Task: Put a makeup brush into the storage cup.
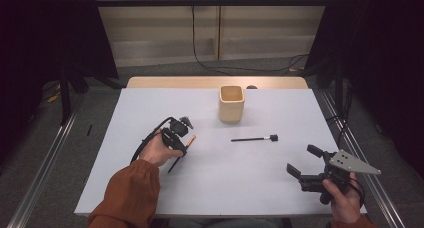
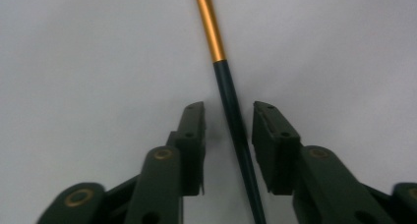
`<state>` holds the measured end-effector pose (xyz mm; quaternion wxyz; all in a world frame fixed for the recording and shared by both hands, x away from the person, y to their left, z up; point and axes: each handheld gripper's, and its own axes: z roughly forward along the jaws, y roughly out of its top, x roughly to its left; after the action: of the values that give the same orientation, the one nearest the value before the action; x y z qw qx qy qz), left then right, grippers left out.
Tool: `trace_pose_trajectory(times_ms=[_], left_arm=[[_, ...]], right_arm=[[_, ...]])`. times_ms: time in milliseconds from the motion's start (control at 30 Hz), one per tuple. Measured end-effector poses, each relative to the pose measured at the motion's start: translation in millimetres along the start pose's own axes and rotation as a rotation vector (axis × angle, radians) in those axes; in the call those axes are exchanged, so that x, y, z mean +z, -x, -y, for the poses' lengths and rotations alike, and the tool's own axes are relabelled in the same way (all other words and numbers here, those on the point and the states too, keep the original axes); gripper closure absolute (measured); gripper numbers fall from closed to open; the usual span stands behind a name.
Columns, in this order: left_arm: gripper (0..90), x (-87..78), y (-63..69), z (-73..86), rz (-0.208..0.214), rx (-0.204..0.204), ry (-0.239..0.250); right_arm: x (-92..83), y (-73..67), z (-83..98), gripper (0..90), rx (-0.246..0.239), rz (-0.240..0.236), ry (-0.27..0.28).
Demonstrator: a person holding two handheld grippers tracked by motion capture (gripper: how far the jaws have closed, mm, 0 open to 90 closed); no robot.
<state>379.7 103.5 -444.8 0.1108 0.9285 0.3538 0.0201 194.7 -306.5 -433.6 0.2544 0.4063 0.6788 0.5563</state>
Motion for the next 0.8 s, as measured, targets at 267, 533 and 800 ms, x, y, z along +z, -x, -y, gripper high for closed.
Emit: trace_pose_trajectory(times_ms=[267,533,800], left_arm=[[73.5,3.3,4.7,-5.5,-0.017,0.0,-0.044],[83.4,4.4,-2.4,-9.8,0.004,-0.053,-0.077],[83.6,3.3,-6.9,-6.5,0.035,-0.068,-0.054]], right_arm=[[-0.2,-0.8,0.1,0.0,-0.003,-0.005,-0.001],[-0.3,-0.5,0.5,0.0,-0.003,-0.005,-0.006],[-0.8,-0.6,0.4,0.0,-0.008,-0.008,-0.005]])
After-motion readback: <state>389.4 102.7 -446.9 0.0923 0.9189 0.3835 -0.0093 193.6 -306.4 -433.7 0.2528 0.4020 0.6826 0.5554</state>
